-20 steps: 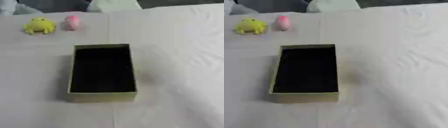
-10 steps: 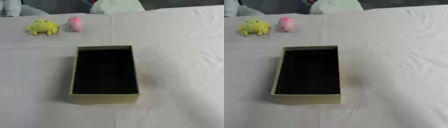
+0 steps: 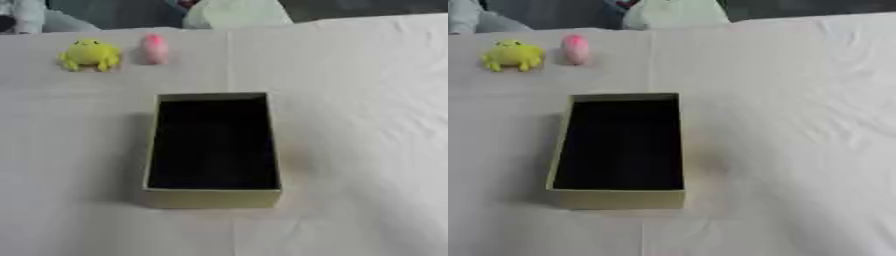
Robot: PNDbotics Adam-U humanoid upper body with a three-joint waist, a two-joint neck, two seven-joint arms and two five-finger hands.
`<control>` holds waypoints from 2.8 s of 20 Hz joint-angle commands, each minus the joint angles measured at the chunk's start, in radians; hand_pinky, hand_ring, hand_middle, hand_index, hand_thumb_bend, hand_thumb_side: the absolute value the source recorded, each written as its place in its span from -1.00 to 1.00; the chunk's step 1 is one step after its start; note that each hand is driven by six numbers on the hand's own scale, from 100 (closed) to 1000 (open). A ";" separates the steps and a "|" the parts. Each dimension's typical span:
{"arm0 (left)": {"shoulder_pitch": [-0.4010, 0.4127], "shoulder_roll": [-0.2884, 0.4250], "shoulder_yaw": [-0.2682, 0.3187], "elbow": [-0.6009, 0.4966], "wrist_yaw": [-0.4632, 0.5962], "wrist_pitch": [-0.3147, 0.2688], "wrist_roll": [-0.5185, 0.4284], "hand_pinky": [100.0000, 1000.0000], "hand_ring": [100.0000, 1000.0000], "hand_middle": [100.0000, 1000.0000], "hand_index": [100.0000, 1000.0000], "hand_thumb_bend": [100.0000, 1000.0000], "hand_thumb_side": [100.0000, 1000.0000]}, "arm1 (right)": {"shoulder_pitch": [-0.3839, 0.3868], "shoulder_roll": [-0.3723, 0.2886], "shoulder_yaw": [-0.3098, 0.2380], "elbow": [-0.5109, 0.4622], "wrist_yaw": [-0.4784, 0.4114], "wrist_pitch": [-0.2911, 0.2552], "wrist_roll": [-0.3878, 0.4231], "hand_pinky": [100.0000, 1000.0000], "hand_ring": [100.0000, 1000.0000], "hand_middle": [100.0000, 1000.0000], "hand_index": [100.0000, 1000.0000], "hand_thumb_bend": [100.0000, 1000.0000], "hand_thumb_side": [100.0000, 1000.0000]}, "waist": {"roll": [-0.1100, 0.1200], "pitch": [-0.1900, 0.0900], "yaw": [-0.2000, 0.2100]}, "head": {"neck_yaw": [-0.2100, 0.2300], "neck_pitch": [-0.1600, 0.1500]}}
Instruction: Pick up objects on the table and place them in the box.
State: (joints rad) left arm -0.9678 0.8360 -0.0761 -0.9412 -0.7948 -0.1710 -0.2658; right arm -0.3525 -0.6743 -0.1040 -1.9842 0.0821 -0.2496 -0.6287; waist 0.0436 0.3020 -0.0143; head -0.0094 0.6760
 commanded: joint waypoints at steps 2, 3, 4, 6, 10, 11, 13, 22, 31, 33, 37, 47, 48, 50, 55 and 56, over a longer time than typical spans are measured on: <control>-0.030 0.010 0.015 -0.002 -0.061 -0.014 -0.078 0.83 0.80 0.75 0.97 0.16 -0.62 | -0.010 -0.032 -0.004 -0.016 -0.004 0.000 0.003 0.52 0.42 0.31 0.56 -0.89 1.00 | 0.002 -0.015 -0.003 | 0.007 -0.011; -0.032 0.007 0.017 -0.001 -0.070 -0.012 -0.090 0.84 0.81 0.75 0.97 0.18 -0.64 | -0.010 -0.032 -0.004 -0.016 -0.004 0.000 0.003 0.52 0.42 0.31 0.56 -0.89 1.00 | 0.002 -0.014 -0.004 | 0.008 -0.012; -0.034 0.005 0.019 -0.002 -0.080 -0.009 -0.096 0.84 0.81 0.74 0.98 0.17 -0.66 | -0.010 -0.032 -0.004 -0.016 -0.004 0.000 0.004 0.52 0.42 0.31 0.56 -0.88 1.00 | 0.003 -0.014 -0.005 | 0.008 -0.012; -0.036 -0.002 0.024 0.001 -0.093 -0.003 -0.102 0.84 0.81 0.74 1.00 0.16 -0.73 | -0.009 -0.032 -0.003 -0.016 -0.004 0.000 0.004 0.52 0.42 0.31 0.56 -0.88 1.00 | 0.005 -0.012 -0.007 | 0.011 -0.012; -0.038 -0.013 0.033 0.015 -0.098 0.010 -0.112 0.84 0.82 0.75 1.00 0.12 -0.84 | -0.007 -0.031 -0.003 -0.016 -0.004 0.002 0.005 0.53 0.42 0.31 0.56 -0.88 1.00 | 0.011 -0.008 -0.011 | 0.017 -0.008; -0.038 -0.015 0.034 0.018 -0.097 0.012 -0.114 0.84 0.82 0.75 1.00 0.11 -0.86 | -0.007 -0.031 -0.003 -0.016 -0.004 0.002 0.004 0.53 0.42 0.31 0.56 -0.88 1.00 | 0.012 -0.007 -0.012 | 0.019 -0.007; -0.041 -0.018 0.038 0.024 -0.095 0.019 -0.117 0.86 0.84 0.75 1.00 0.10 -0.90 | -0.007 -0.032 -0.003 -0.016 -0.004 0.002 0.004 0.53 0.42 0.31 0.56 -0.88 1.00 | 0.015 -0.005 -0.015 | 0.025 -0.006; -0.056 -0.038 0.043 0.033 -0.082 0.025 -0.105 0.85 0.86 0.77 1.00 0.07 -0.94 | -0.007 -0.033 0.000 -0.016 -0.002 0.003 0.005 0.53 0.42 0.30 0.56 -0.88 1.00 | 0.026 0.009 -0.035 | 0.034 -0.001; -0.078 -0.050 0.040 0.038 -0.072 0.030 -0.113 0.84 0.84 0.78 1.00 0.08 -0.92 | -0.009 -0.030 -0.002 -0.016 -0.002 0.000 0.002 0.53 0.42 0.31 0.56 -0.88 1.00 | 0.027 0.014 -0.044 | 0.053 -0.009; -0.080 -0.053 0.040 0.038 -0.068 0.033 -0.113 0.84 0.84 0.77 1.00 0.09 -0.92 | -0.010 -0.028 -0.004 -0.016 -0.002 0.001 0.000 0.53 0.42 0.31 0.56 -0.88 1.00 | 0.025 0.015 -0.040 | 0.059 -0.011; -0.085 -0.064 0.036 0.042 -0.048 0.035 -0.127 0.83 0.84 0.78 1.00 0.08 -0.94 | -0.018 -0.025 -0.005 -0.016 0.000 0.007 -0.002 0.53 0.41 0.30 0.56 -0.88 1.00 | 0.013 0.023 -0.002 | 0.069 -0.011; -0.100 -0.083 0.038 0.045 -0.006 0.065 -0.169 0.83 0.85 0.78 1.00 0.05 -0.97 | -0.025 -0.024 -0.006 -0.016 0.001 0.007 -0.008 0.53 0.41 0.30 0.56 -0.88 1.00 | 0.008 0.040 -0.005 | 0.110 -0.019; -0.103 -0.085 0.039 0.045 -0.001 0.069 -0.168 0.83 0.85 0.78 1.00 0.04 -0.97 | -0.026 -0.024 -0.005 -0.016 0.001 0.006 -0.008 0.53 0.41 0.30 0.56 -0.88 1.00 | 0.009 0.041 -0.006 | 0.114 -0.022; -0.110 -0.089 0.039 0.045 0.006 0.074 -0.168 0.83 0.86 0.77 1.00 0.02 -0.96 | -0.028 -0.024 -0.004 -0.016 0.001 0.006 -0.007 0.53 0.41 0.30 0.56 -0.89 1.00 | 0.009 0.043 -0.008 | 0.117 -0.027; -0.130 -0.101 0.033 0.040 0.016 0.078 -0.168 0.82 0.86 0.76 1.00 -0.03 -0.94 | -0.031 -0.022 -0.005 -0.016 -0.002 0.006 -0.008 0.53 0.41 0.31 0.56 -0.82 1.00 | 0.009 0.045 -0.014 | 0.114 -0.041; -0.134 -0.104 0.031 0.040 0.017 0.079 -0.169 0.82 0.86 0.76 1.00 -0.03 -0.93 | -0.032 -0.021 -0.005 -0.016 -0.002 0.006 -0.008 0.53 0.41 0.31 0.56 -0.81 1.00 | 0.009 0.046 -0.014 | 0.113 -0.044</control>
State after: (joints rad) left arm -1.0773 0.7109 -0.0461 -0.8889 -0.7844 -0.0969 -0.4358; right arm -0.3710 -0.6738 -0.0987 -1.9842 0.0806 -0.2446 -0.6336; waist 0.0540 0.3672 -0.0287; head 0.1036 0.6474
